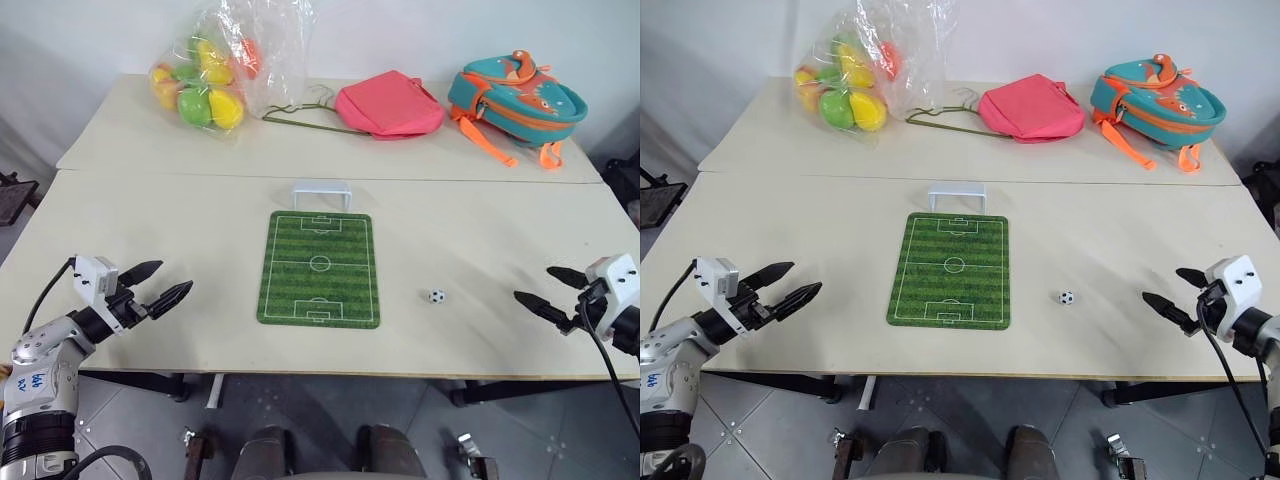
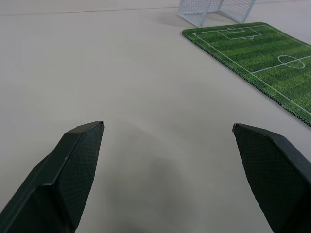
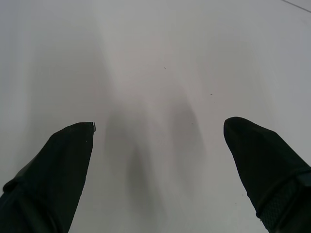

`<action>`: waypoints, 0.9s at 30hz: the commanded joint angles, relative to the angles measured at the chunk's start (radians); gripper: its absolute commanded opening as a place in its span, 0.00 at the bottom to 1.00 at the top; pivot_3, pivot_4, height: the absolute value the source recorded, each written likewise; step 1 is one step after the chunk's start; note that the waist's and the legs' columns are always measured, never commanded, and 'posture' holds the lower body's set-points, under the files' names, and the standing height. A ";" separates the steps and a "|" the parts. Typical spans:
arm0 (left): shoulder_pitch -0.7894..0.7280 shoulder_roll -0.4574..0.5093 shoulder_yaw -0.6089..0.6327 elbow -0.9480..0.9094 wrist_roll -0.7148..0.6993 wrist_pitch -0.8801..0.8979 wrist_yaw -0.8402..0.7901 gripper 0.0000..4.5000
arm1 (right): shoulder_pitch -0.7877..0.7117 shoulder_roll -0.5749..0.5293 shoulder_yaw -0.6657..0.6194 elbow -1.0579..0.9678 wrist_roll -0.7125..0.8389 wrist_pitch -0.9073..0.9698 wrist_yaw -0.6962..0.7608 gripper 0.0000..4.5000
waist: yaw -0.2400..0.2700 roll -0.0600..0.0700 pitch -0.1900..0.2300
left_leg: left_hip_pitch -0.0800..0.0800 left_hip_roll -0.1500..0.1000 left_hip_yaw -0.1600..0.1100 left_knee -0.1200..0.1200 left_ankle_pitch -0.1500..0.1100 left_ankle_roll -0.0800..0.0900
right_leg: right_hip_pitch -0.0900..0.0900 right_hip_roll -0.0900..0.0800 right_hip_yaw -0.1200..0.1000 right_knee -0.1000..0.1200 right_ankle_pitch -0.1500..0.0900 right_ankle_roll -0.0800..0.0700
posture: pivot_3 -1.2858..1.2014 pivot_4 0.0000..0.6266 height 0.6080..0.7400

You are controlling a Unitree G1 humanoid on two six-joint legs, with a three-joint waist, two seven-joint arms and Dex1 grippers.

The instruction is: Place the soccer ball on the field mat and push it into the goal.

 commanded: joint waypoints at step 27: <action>-0.009 -0.026 0.027 -0.106 -0.128 -0.061 -0.210 1.00 | -0.185 -0.101 0.318 -0.482 0.001 0.311 0.253 0.99 | 0.003 0.002 0.002 | -0.001 -0.002 -0.001 0.002 0.000 0.000 | 0.000 0.000 0.000 0.001 0.000 0.000 | 0.52 0.24 1.00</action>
